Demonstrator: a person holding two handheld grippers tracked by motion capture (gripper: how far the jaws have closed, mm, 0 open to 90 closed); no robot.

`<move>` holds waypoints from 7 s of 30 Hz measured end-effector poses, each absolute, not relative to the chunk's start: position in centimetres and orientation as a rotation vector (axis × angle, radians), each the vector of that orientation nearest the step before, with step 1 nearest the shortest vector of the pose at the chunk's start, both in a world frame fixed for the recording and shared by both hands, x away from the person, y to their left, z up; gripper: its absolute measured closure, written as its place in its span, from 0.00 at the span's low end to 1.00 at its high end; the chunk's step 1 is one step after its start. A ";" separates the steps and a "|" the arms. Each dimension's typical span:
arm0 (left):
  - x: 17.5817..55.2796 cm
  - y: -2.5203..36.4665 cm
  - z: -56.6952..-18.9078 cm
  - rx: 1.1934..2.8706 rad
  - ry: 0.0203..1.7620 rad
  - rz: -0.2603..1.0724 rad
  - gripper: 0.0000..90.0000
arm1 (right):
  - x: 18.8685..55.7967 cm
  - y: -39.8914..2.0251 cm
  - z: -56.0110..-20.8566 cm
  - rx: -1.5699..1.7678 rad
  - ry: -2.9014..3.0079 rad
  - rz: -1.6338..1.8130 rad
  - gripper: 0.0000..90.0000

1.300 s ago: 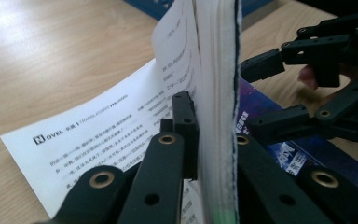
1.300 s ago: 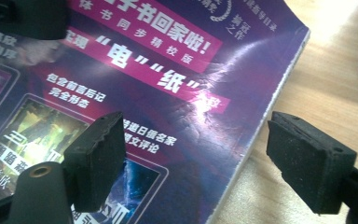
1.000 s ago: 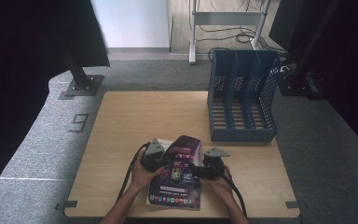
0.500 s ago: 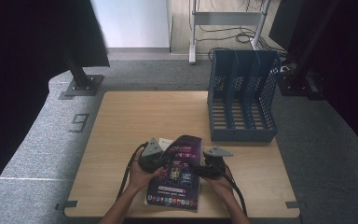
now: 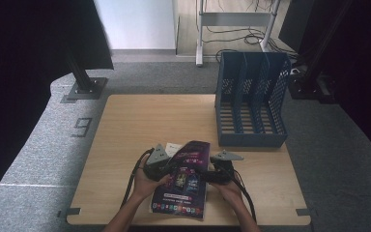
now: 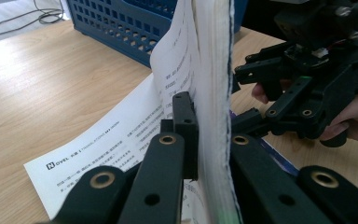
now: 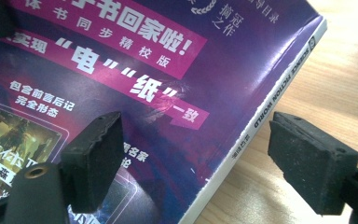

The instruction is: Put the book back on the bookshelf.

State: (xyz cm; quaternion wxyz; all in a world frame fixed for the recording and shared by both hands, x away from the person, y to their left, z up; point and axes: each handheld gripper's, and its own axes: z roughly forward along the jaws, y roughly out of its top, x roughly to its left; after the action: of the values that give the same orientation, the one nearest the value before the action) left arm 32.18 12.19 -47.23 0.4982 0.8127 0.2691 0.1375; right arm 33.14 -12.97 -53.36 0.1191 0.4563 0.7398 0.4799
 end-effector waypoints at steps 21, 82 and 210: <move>32.5 11.8 -48.6 1.994 0.677 0.305 0.98 | 33.3 -12.9 -53.6 1.419 2.239 1.449 0.26; 36.0 12.9 -53.5 2.104 0.886 0.164 0.93 | 35.7 -11.0 -53.7 1.368 2.311 1.306 0.34; 33.0 15.9 -41.6 1.792 0.589 0.393 0.98 | 30.0 -11.9 -41.5 0.793 1.854 1.677 0.90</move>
State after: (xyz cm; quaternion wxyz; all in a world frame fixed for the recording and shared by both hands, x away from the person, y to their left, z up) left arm 32.97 15.89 -41.55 0.5706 0.7638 0.2510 0.1676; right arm 29.96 -11.95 -41.51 0.2566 0.2921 0.6834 0.6179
